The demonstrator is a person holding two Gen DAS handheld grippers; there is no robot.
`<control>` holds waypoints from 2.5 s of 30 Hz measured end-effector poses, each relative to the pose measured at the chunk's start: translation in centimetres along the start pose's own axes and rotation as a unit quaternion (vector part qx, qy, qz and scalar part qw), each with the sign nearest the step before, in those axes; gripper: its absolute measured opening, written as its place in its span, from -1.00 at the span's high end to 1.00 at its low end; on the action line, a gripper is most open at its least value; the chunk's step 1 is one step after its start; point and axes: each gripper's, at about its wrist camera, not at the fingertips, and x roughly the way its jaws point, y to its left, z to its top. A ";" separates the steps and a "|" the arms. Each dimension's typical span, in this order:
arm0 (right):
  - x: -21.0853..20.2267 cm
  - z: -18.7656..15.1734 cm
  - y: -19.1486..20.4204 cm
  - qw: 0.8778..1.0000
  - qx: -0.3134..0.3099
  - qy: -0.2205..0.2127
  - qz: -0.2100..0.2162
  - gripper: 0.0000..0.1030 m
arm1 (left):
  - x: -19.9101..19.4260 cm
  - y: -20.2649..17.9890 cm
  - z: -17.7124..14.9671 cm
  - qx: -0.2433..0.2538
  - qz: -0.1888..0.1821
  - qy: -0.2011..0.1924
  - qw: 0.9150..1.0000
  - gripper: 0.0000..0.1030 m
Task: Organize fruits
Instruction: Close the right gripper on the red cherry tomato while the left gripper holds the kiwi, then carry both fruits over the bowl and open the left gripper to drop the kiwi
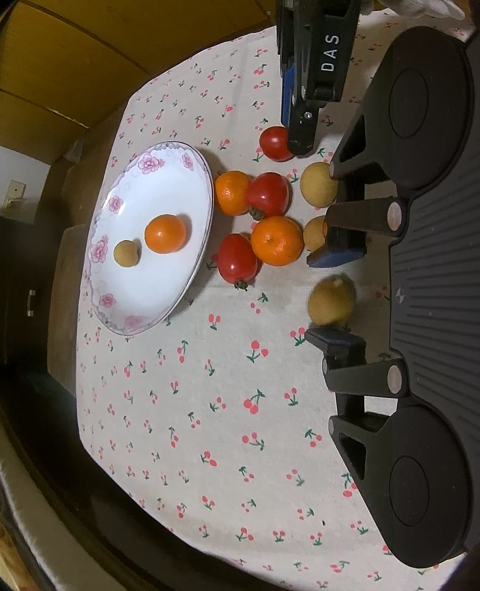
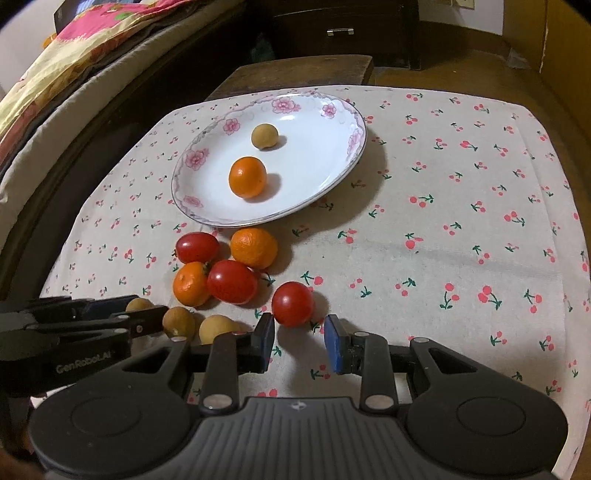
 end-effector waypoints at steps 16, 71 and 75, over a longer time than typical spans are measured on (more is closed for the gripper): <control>-1.5 -0.2 -1.0 1.000 0.021 -0.006 0.014 0.74 | -1.0 0.0 -0.1 -0.001 -0.006 -0.007 1.000 0.29; -1.6 4.0 2.3 0.998 -0.040 -0.037 -0.011 0.46 | -2.1 -1.8 4.4 0.011 -0.018 -0.042 0.999 0.27; -1.6 5.3 2.3 0.998 -0.041 -0.044 -0.011 0.46 | -1.9 -2.1 5.7 0.012 -0.018 -0.047 0.999 0.27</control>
